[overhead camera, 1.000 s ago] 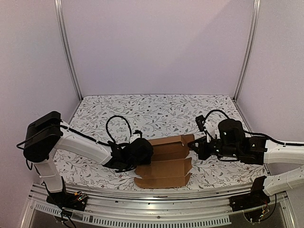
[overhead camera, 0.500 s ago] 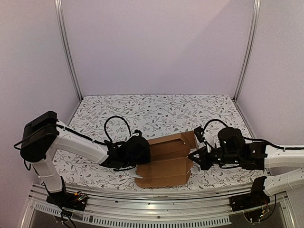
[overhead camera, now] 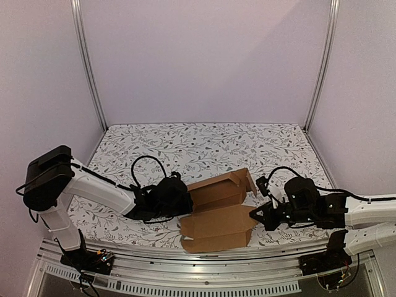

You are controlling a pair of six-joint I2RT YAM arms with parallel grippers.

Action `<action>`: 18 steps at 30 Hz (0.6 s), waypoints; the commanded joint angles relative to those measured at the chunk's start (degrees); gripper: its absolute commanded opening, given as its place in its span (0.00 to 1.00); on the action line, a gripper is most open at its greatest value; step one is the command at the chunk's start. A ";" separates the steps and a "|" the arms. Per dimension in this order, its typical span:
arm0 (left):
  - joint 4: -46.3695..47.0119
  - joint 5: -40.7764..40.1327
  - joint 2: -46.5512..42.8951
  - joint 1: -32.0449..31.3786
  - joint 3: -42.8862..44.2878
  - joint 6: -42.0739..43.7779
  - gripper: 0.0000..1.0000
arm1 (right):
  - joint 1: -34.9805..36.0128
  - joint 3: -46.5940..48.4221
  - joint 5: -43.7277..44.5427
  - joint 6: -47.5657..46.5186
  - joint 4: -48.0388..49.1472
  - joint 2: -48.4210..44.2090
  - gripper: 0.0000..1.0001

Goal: Fold the paper box

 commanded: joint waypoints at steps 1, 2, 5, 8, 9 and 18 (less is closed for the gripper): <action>4.31 3.23 -1.60 0.83 -1.17 -1.53 0.00 | 0.63 -1.46 4.01 1.59 2.42 0.91 0.00; 4.64 3.56 -1.68 0.83 -1.35 -1.66 0.00 | 0.60 -1.81 4.95 1.86 2.69 1.04 0.00; 6.16 4.47 -2.30 0.83 -2.47 -2.03 0.00 | 0.57 -2.93 7.12 2.58 3.65 0.91 0.00; 6.66 5.38 -2.91 0.83 -2.99 -2.16 0.00 | 0.64 -4.20 9.30 3.73 4.76 0.36 0.00; 7.04 5.82 -3.10 0.83 -3.22 -2.24 0.00 | 0.58 -4.59 9.84 4.29 5.75 0.09 0.00; 7.13 7.19 -3.89 0.83 -3.62 -1.55 0.00 | 0.57 -4.08 7.76 4.17 6.11 -2.87 0.00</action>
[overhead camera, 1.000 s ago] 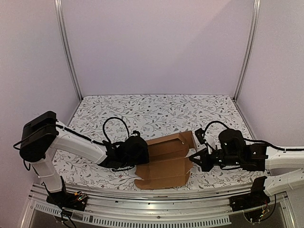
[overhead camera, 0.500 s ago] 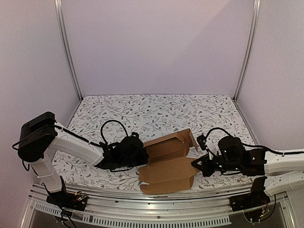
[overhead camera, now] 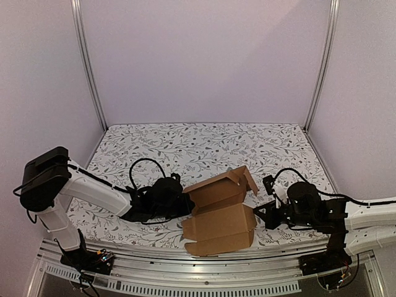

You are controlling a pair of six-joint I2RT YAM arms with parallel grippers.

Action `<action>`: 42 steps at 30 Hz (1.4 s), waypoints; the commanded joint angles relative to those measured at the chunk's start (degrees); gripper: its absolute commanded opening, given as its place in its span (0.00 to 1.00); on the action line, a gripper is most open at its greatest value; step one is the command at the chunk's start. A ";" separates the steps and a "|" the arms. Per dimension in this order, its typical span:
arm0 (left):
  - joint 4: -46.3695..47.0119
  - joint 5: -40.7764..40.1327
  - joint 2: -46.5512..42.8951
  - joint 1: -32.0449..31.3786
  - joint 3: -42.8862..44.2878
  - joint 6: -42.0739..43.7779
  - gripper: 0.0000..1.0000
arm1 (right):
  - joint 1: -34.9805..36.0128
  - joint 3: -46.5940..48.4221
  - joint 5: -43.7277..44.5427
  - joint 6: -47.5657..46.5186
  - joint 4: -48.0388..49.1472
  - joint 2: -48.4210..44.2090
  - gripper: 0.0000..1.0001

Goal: Fold the paper box

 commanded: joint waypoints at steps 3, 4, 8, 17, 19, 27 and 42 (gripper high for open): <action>1.53 1.06 -2.56 0.59 -0.18 1.39 0.00 | 0.20 1.66 -0.03 -0.71 -3.62 -5.19 0.00; 1.31 1.07 -2.69 0.59 -0.09 1.89 0.00 | 0.20 2.24 0.29 -1.34 -5.20 -5.98 0.00; -0.82 -0.04 -3.37 0.59 0.48 4.06 0.00 | 0.19 5.60 2.61 -4.03 -12.71 -9.64 0.00; -4.89 -2.02 -6.18 0.59 1.61 10.80 0.00 | 0.26 13.73 7.58 -10.83 -26.09 -14.37 0.04; -4.86 -2.13 -6.93 0.59 1.45 12.34 0.00 | 0.20 15.02 8.11 -11.94 -27.22 -14.73 0.06; -5.42 0.71 -8.15 0.75 2.63 19.10 0.00 | 0.16 19.56 3.45 -16.01 -26.95 -11.49 0.17; -5.63 1.70 -8.81 1.20 2.31 20.91 0.00 | 0.16 19.95 -12.85 -17.48 -20.02 -6.94 0.18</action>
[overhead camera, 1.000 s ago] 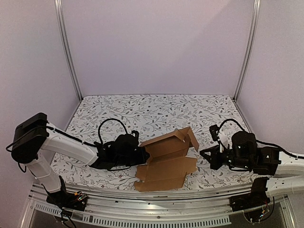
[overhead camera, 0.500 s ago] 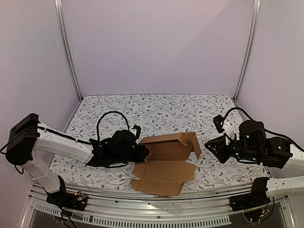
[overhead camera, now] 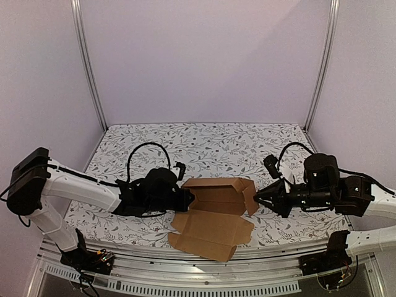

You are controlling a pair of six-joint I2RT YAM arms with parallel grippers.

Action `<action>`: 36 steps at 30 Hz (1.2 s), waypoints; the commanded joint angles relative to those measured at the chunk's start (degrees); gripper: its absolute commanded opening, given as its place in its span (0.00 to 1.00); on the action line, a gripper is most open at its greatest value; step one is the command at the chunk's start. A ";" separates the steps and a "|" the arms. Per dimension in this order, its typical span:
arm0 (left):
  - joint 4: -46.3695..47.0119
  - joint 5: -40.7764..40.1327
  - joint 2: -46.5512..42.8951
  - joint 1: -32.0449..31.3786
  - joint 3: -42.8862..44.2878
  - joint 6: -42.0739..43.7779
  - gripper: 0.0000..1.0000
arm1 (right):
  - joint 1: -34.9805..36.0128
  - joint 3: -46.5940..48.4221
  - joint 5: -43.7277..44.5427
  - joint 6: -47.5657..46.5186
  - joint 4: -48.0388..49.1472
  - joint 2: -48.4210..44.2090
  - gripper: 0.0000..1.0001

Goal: Fold the paper box

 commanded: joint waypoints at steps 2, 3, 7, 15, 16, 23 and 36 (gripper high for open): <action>-0.09 1.07 -1.14 0.91 0.76 1.23 0.00 | 0.13 1.20 -4.14 -0.36 2.15 1.85 0.18; -0.08 1.02 -1.14 0.87 0.83 1.32 0.00 | 0.22 1.20 -4.20 -0.16 2.43 2.15 0.18; -0.91 0.29 -1.05 0.85 1.14 1.51 0.00 | 0.18 1.35 -4.91 0.24 4.10 4.10 0.18; -4.43 -3.01 -0.91 0.87 2.43 1.16 0.00 | 0.36 1.96 -3.09 0.67 6.15 7.88 0.24; -5.07 -3.54 -0.86 0.86 2.69 1.09 0.00 | 0.41 2.11 -2.31 0.69 6.26 8.54 0.26; -8.37 -6.87 -0.43 0.94 3.92 -0.04 0.00 | 1.82 3.34 5.27 1.41 7.96 13.04 0.35; -14.19 -10.91 -0.70 0.94 4.93 -3.19 0.00 | 5.85 5.42 14.07 2.86 11.90 19.63 0.43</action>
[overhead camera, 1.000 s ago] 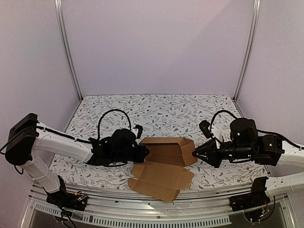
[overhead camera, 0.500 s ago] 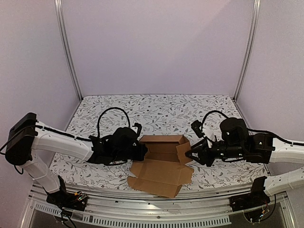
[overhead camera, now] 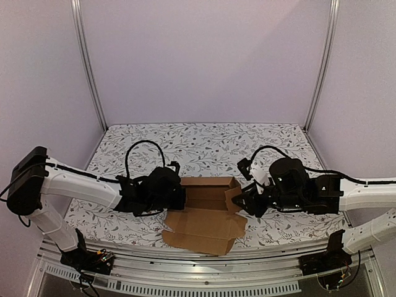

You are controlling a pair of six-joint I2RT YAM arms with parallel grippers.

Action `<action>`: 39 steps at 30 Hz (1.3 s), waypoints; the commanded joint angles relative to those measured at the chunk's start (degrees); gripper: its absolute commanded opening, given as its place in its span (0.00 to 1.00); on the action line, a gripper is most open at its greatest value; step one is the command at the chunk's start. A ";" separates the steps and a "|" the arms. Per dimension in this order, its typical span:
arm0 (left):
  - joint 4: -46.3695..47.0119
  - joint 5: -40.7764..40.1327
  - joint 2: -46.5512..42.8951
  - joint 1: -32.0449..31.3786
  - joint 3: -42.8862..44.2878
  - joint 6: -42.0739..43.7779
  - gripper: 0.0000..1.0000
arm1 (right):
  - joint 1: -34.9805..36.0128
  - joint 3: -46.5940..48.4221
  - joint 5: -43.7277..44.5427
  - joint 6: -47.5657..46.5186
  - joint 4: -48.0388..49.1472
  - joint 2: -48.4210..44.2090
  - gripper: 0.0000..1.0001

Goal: Fold the paper box

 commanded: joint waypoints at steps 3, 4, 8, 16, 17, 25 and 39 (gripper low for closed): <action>-3.84 -3.09 -0.69 0.66 2.00 -2.60 0.00 | 1.91 2.67 7.66 2.12 2.32 3.33 0.44; -4.11 -3.32 -0.74 0.67 2.09 -2.74 0.00 | 2.00 2.71 8.11 2.40 2.74 3.78 0.44; -4.60 -4.04 -1.02 0.64 2.14 -3.11 0.00 | 2.20 2.97 8.59 3.48 4.06 5.52 0.43; -5.75 -5.68 -1.40 0.70 2.55 -4.15 0.00 | 3.49 4.46 9.56 4.38 5.90 9.34 0.42; -5.96 -5.92 -1.40 0.71 2.72 -4.29 0.00 | 3.86 4.75 9.98 4.34 5.89 9.96 0.42; -6.95 -6.97 -0.83 0.67 3.52 -5.16 0.00 | 5.14 6.97 15.03 5.74 5.85 13.66 0.46; -6.67 -6.84 -0.87 0.63 3.60 -5.59 0.00 | 6.28 11.15 25.23 7.43 4.95 19.70 0.35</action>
